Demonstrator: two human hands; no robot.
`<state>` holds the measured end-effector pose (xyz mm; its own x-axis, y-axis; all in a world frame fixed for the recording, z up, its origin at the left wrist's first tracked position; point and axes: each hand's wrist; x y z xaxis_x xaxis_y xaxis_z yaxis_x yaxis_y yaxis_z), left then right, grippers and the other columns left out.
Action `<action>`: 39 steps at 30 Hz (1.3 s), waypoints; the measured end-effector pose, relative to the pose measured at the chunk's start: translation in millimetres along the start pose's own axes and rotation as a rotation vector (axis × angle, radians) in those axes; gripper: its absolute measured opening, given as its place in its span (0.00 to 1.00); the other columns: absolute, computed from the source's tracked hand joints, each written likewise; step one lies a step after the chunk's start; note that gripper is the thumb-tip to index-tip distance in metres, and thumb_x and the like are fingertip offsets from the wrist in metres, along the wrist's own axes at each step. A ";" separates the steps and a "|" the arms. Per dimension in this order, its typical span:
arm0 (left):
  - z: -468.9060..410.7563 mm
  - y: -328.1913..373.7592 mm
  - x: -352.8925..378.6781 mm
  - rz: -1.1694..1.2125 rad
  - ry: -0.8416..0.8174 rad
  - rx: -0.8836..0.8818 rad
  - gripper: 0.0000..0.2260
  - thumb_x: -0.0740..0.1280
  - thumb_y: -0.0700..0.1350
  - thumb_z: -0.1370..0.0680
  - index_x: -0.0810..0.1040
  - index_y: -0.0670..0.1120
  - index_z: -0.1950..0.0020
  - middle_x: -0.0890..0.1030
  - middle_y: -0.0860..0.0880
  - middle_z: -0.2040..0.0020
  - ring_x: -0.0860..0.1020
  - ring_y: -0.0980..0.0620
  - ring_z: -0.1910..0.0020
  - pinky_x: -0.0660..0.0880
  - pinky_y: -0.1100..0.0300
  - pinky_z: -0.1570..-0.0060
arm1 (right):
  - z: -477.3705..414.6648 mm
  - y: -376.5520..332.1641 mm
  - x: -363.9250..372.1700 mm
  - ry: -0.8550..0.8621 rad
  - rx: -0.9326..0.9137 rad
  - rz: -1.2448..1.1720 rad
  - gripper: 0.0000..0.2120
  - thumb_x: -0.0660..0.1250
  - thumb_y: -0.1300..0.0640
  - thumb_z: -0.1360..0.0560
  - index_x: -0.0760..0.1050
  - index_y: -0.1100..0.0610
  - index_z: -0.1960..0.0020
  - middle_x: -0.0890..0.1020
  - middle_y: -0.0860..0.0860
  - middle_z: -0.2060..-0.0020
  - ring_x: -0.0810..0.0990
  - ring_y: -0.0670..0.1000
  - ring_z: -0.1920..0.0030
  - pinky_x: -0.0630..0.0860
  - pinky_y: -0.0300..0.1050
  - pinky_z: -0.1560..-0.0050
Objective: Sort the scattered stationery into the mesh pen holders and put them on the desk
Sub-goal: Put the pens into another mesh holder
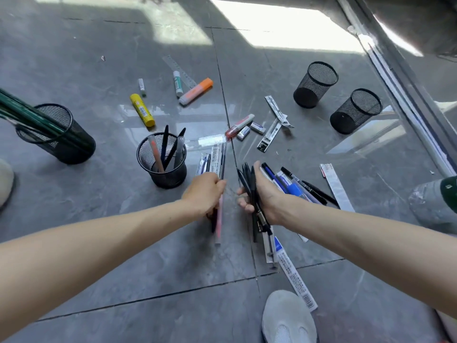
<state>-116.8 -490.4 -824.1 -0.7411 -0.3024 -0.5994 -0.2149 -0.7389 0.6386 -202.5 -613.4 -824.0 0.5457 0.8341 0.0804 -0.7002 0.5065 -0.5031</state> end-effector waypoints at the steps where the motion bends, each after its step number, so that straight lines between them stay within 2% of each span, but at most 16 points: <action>1: -3.4 -5.8 -3.5 -0.112 0.099 -0.024 0.12 0.57 0.46 0.21 0.73 0.42 0.60 0.80 0.40 0.59 0.78 0.40 0.60 0.71 0.56 0.66 | -2.3 -2.0 4.3 0.000 0.023 0.004 0.41 0.41 0.22 0.33 0.69 0.59 0.60 0.71 0.55 0.77 0.65 0.49 0.82 0.60 0.35 0.81; 3: -6.6 -13.6 -7.3 -0.227 0.196 -0.069 0.10 0.59 0.48 0.21 0.73 0.42 0.52 0.80 0.39 0.51 0.77 0.38 0.50 0.70 0.52 0.57 | -2.5 -4.7 7.5 -0.005 0.065 0.036 0.45 0.41 0.19 0.37 0.71 0.59 0.58 0.70 0.54 0.75 0.63 0.48 0.81 0.59 0.35 0.78; 5: -8.5 -16.6 -8.1 -0.276 0.196 -0.064 0.12 0.61 0.50 0.20 0.70 0.41 0.46 0.79 0.39 0.49 0.76 0.37 0.48 0.70 0.51 0.54 | -2.1 -7.5 6.4 -0.018 0.069 0.093 0.42 0.49 0.20 0.37 0.71 0.58 0.57 0.69 0.52 0.76 0.60 0.47 0.81 0.57 0.34 0.78; 8: -14.9 -10.1 -1.1 -0.371 0.193 0.098 0.11 0.61 0.49 0.21 0.67 0.42 0.47 0.79 0.40 0.52 0.77 0.37 0.51 0.71 0.50 0.58 | 0.0 -11.6 -0.4 -0.016 0.014 0.080 0.28 0.64 0.30 0.33 0.69 0.56 0.64 0.65 0.50 0.77 0.59 0.45 0.82 0.55 0.34 0.80; 10: -18.4 -1.3 5.1 -0.363 0.174 0.147 0.09 0.60 0.49 0.20 0.67 0.43 0.49 0.79 0.41 0.53 0.77 0.37 0.52 0.69 0.52 0.60 | -2.2 -11.5 -4.9 -0.011 -0.004 0.014 0.23 0.68 0.37 0.31 0.65 0.54 0.69 0.66 0.49 0.79 0.59 0.44 0.82 0.54 0.33 0.81; 13: -13.0 6.3 15.8 -0.313 0.079 0.131 0.09 0.57 0.51 0.20 0.67 0.44 0.51 0.78 0.42 0.52 0.76 0.39 0.53 0.67 0.54 0.59 | -6.7 -7.7 -8.7 0.028 -0.021 -0.088 0.21 0.68 0.41 0.29 0.69 0.56 0.68 0.67 0.49 0.81 0.59 0.44 0.83 0.55 0.33 0.82; 17: 5.5 8.2 28.8 -0.135 -0.158 0.072 0.11 0.57 0.49 0.23 0.73 0.42 0.56 0.79 0.43 0.56 0.76 0.43 0.56 0.72 0.54 0.57 | -9.1 2.7 -11.9 0.030 0.005 -0.136 0.19 0.67 0.47 0.26 0.68 0.58 0.68 0.67 0.49 0.82 0.59 0.43 0.85 0.55 0.32 0.83; 21: 10.9 9.4 27.7 0.066 -0.365 0.066 0.09 0.58 0.47 0.22 0.74 0.46 0.58 0.78 0.45 0.59 0.74 0.47 0.65 0.75 0.53 0.58 | -18.5 9.0 -7.2 0.046 0.028 -0.154 0.18 0.66 0.50 0.23 0.67 0.58 0.68 0.67 0.49 0.82 0.60 0.43 0.85 0.56 0.31 0.84; 24: 11.6 4.1 29.0 0.300 -0.458 -0.037 0.10 0.60 0.46 0.21 0.71 0.44 0.61 0.76 0.45 0.65 0.74 0.51 0.78 0.73 0.58 0.77 | -21.5 5.7 -1.0 0.016 0.033 -0.200 0.18 0.65 0.50 0.23 0.67 0.58 0.67 0.68 0.50 0.81 0.60 0.44 0.85 0.57 0.32 0.85; 25: 10.0 3.1 29.2 0.357 -0.443 -0.054 0.10 0.60 0.44 0.21 0.69 0.44 0.62 0.76 0.44 0.66 0.74 0.52 0.79 0.71 0.61 0.80 | -21.3 4.0 -0.4 0.008 0.026 -0.198 0.18 0.64 0.50 0.23 0.67 0.58 0.67 0.67 0.50 0.80 0.60 0.44 0.85 0.57 0.32 0.85; 28: 0.0 7.9 24.3 0.479 -0.324 -0.077 0.11 0.56 0.40 0.21 0.69 0.44 0.62 0.74 0.45 0.67 0.73 0.52 0.77 0.70 0.62 0.79 | -19.0 2.0 -4.1 -0.011 -0.017 -0.101 0.18 0.66 0.46 0.25 0.68 0.57 0.65 0.68 0.51 0.78 0.61 0.44 0.83 0.58 0.33 0.84; 30: -8.0 13.8 18.4 0.583 -0.243 -0.096 0.12 0.56 0.40 0.20 0.69 0.43 0.63 0.74 0.45 0.70 0.71 0.52 0.79 0.68 0.63 0.80 | -15.2 2.9 -7.7 -0.056 -0.042 0.016 0.20 0.66 0.39 0.29 0.70 0.55 0.66 0.68 0.51 0.75 0.61 0.44 0.81 0.58 0.34 0.82; 33: -19.8 17.9 14.4 0.728 -0.252 -0.084 0.14 0.60 0.45 0.19 0.70 0.41 0.64 0.75 0.45 0.73 0.72 0.53 0.81 0.66 0.65 0.81 | -7.9 5.8 -11.1 -0.116 -0.020 0.111 0.26 0.61 0.31 0.31 0.72 0.53 0.71 0.73 0.49 0.76 0.65 0.44 0.78 0.60 0.34 0.79; 35: -25.0 19.2 14.3 0.729 -0.267 -0.070 0.14 0.63 0.47 0.20 0.73 0.40 0.63 0.74 0.44 0.72 0.71 0.55 0.81 0.65 0.67 0.81 | -4.7 4.7 -13.4 -0.137 -0.022 0.072 0.24 0.62 0.33 0.31 0.76 0.53 0.69 0.71 0.48 0.78 0.65 0.44 0.78 0.61 0.34 0.78; 37: -32.7 21.3 13.4 0.652 -0.208 -0.072 0.14 0.65 0.48 0.21 0.74 0.41 0.63 0.74 0.46 0.73 0.69 0.55 0.81 0.63 0.67 0.80 | -4.9 2.2 -17.3 -0.140 -0.044 0.036 0.17 0.68 0.42 0.30 0.78 0.57 0.62 0.65 0.48 0.80 0.61 0.44 0.79 0.59 0.35 0.80; 39: -44.3 21.3 11.8 0.376 -0.052 -0.038 0.15 0.64 0.51 0.21 0.72 0.42 0.62 0.75 0.48 0.73 0.72 0.51 0.75 0.66 0.63 0.75 | -6.8 0.6 -22.4 -0.108 -0.056 0.037 0.08 0.69 0.53 0.26 0.76 0.58 0.59 0.63 0.48 0.81 0.61 0.44 0.80 0.59 0.34 0.80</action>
<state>-101.9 -536.4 -838.9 -0.7954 -0.5264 -0.3004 0.1012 -0.6040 0.7906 -212.0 -633.2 -832.0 0.4650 0.8723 0.1516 -0.6905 0.4644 -0.5545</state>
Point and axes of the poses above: each hand's wrist, its own z-axis away from the middle knuckle, its own x-axis out of the palm, y = z × x
